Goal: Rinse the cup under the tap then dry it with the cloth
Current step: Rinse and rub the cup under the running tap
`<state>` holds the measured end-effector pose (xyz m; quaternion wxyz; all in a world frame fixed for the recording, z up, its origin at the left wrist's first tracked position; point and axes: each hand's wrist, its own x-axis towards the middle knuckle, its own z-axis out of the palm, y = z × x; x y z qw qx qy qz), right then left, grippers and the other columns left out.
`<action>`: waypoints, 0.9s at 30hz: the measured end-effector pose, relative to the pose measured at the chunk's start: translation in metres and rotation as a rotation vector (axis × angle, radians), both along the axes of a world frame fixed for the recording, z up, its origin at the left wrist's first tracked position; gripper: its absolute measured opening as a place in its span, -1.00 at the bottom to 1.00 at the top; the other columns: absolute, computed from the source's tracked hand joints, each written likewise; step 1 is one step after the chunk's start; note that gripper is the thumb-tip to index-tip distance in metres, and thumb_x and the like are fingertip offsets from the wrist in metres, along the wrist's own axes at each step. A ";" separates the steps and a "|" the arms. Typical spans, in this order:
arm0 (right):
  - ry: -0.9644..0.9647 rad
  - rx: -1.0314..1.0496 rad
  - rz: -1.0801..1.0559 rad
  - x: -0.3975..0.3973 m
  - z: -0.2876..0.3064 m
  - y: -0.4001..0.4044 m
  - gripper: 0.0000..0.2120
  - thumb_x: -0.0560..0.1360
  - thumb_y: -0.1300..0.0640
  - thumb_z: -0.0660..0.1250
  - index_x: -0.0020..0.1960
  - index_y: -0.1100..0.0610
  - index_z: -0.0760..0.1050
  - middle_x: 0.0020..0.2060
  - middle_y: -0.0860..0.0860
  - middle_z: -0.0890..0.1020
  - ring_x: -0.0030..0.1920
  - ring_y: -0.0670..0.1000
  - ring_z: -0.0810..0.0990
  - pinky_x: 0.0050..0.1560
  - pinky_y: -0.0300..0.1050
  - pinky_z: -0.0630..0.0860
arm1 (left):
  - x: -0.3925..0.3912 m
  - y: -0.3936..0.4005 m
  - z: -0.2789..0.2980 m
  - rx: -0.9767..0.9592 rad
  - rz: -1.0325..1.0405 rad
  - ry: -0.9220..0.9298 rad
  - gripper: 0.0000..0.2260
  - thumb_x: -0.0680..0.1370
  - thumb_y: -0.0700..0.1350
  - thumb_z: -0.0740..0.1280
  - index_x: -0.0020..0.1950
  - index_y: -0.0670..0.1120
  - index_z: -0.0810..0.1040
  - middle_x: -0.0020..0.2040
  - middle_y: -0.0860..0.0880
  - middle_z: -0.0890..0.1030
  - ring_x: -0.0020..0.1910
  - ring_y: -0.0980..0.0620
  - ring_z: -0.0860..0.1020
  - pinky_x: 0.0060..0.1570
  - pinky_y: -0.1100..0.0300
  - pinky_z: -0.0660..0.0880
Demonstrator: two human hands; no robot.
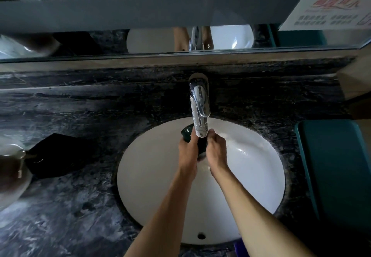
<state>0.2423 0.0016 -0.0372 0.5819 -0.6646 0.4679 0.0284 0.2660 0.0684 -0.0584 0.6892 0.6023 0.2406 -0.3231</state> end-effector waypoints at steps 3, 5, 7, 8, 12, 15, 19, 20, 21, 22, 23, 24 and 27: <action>-0.080 -0.003 0.222 -0.005 0.002 0.001 -0.79 0.62 0.00 0.27 0.22 -0.08 0.57 0.03 -0.05 0.69 0.05 0.00 0.65 0.03 -0.06 0.60 | 0.005 -0.002 -0.006 0.054 0.044 -0.011 -0.53 0.73 0.18 0.10 -0.13 -0.11 0.57 -0.38 0.01 0.54 -0.41 0.05 0.50 -0.47 0.28 0.44; -0.074 -0.045 0.312 -0.007 0.001 -0.002 -0.63 0.58 -0.05 0.34 0.38 -0.07 0.48 0.12 -0.07 0.67 0.08 -0.06 0.63 0.07 -0.08 0.57 | 0.006 0.000 -0.010 0.045 0.030 -0.021 -0.45 0.75 0.18 -0.02 -0.13 -0.11 0.58 -0.34 -0.05 0.56 -0.39 0.05 0.57 -0.42 0.25 0.48; -0.053 -0.024 0.243 -0.003 0.004 -0.010 -0.74 0.58 -0.05 0.30 0.24 -0.05 0.57 0.05 -0.03 0.70 0.02 0.01 0.65 0.03 -0.05 0.57 | 0.006 0.004 -0.013 0.013 -0.004 -0.005 -0.49 0.75 0.17 0.02 -0.10 -0.09 0.60 -0.28 -0.08 0.60 -0.29 -0.02 0.62 -0.36 0.20 0.51; -0.032 0.028 0.183 0.000 0.005 -0.014 -0.78 0.58 -0.03 0.24 0.08 0.01 0.62 -0.05 0.02 0.70 -0.04 0.07 0.64 -0.02 -0.02 0.57 | 0.006 0.007 -0.011 -0.032 -0.026 0.022 -0.51 0.74 0.18 0.05 -0.06 -0.07 0.63 -0.24 -0.09 0.66 -0.23 -0.05 0.65 -0.31 0.15 0.55; -0.003 0.119 0.151 0.007 0.010 -0.018 -0.63 0.47 -0.04 0.08 -0.10 0.23 0.50 -0.16 0.20 0.54 -0.10 0.14 0.51 0.00 0.15 0.57 | 0.012 0.009 -0.001 -0.266 0.001 0.215 -0.53 0.68 0.24 0.17 0.23 -0.10 0.64 0.05 -0.15 0.75 -0.01 -0.10 0.74 -0.25 0.00 0.68; 0.010 0.029 0.292 0.009 0.011 -0.016 -0.49 0.51 -0.05 0.06 0.15 0.31 0.53 0.00 0.22 0.59 0.03 0.17 0.56 0.16 0.06 0.52 | 0.015 0.006 -0.008 -0.202 0.091 0.195 -0.44 0.58 0.30 0.28 0.26 -0.15 0.62 0.15 -0.21 0.70 0.10 -0.16 0.70 -0.19 -0.01 0.68; 0.065 -0.064 0.433 0.010 0.015 -0.011 -0.55 0.51 -0.17 0.32 0.29 0.07 0.53 0.09 0.07 0.68 0.10 0.14 0.66 0.08 0.04 0.64 | 0.014 0.004 -0.020 -0.073 0.045 0.132 -0.40 0.54 0.39 0.24 0.06 -0.13 0.70 -0.08 -0.17 0.69 -0.03 -0.19 0.68 -0.08 -0.03 0.61; 0.080 -0.048 0.438 0.009 0.015 -0.010 -0.53 0.48 -0.20 0.35 0.29 0.02 0.52 0.08 0.02 0.68 0.08 0.11 0.66 0.05 0.07 0.68 | 0.013 0.004 -0.016 -0.078 0.027 0.119 -0.47 0.62 0.34 0.17 -0.06 -0.06 0.71 -0.19 -0.11 0.68 -0.16 -0.13 0.67 -0.20 0.04 0.60; 0.085 -0.026 0.409 0.009 0.010 -0.011 -0.56 0.47 -0.21 0.37 0.25 -0.01 0.52 0.03 -0.01 0.68 0.04 0.09 0.67 -0.02 0.11 0.71 | 0.013 0.005 -0.014 -0.104 0.010 0.132 -0.49 0.67 0.30 0.13 -0.11 -0.01 0.69 -0.26 -0.06 0.67 -0.28 -0.06 0.65 -0.32 0.12 0.58; 0.100 0.009 0.370 0.009 0.013 -0.011 -0.62 0.46 -0.22 0.36 0.15 -0.01 0.54 -0.03 0.00 0.68 -0.01 0.10 0.68 -0.09 0.15 0.72 | 0.013 0.005 -0.012 -0.149 -0.006 0.146 -0.51 0.68 0.29 0.12 -0.08 0.00 0.68 -0.28 -0.04 0.66 -0.35 0.00 0.64 -0.41 0.17 0.55; 0.091 0.049 0.317 0.010 0.011 -0.014 -0.65 0.46 -0.22 0.34 0.06 0.02 0.57 -0.08 0.05 0.69 -0.06 0.16 0.69 -0.13 0.22 0.72 | 0.012 0.006 -0.011 -0.181 -0.013 0.166 -0.52 0.67 0.29 0.13 -0.02 -0.03 0.67 -0.28 -0.04 0.67 -0.38 0.02 0.64 -0.44 0.18 0.54; 0.090 0.082 0.264 0.012 0.009 -0.016 -0.64 0.48 -0.21 0.29 -0.01 0.08 0.58 -0.13 0.13 0.70 -0.12 0.22 0.70 -0.14 0.27 0.71 | 0.012 0.007 -0.009 -0.200 -0.014 0.183 -0.52 0.66 0.30 0.16 -0.01 -0.04 0.67 -0.26 -0.05 0.66 -0.38 0.03 0.64 -0.43 0.19 0.53; 0.050 0.255 0.142 0.010 0.009 -0.016 -0.62 0.59 0.00 0.10 0.00 0.28 0.54 -0.21 0.27 0.63 -0.25 0.22 0.63 -0.31 0.07 0.65 | 0.012 0.009 -0.007 -0.244 0.010 0.216 -0.53 0.63 0.30 0.21 -0.09 -0.05 0.68 -0.26 -0.06 0.66 -0.34 0.03 0.63 -0.45 0.24 0.49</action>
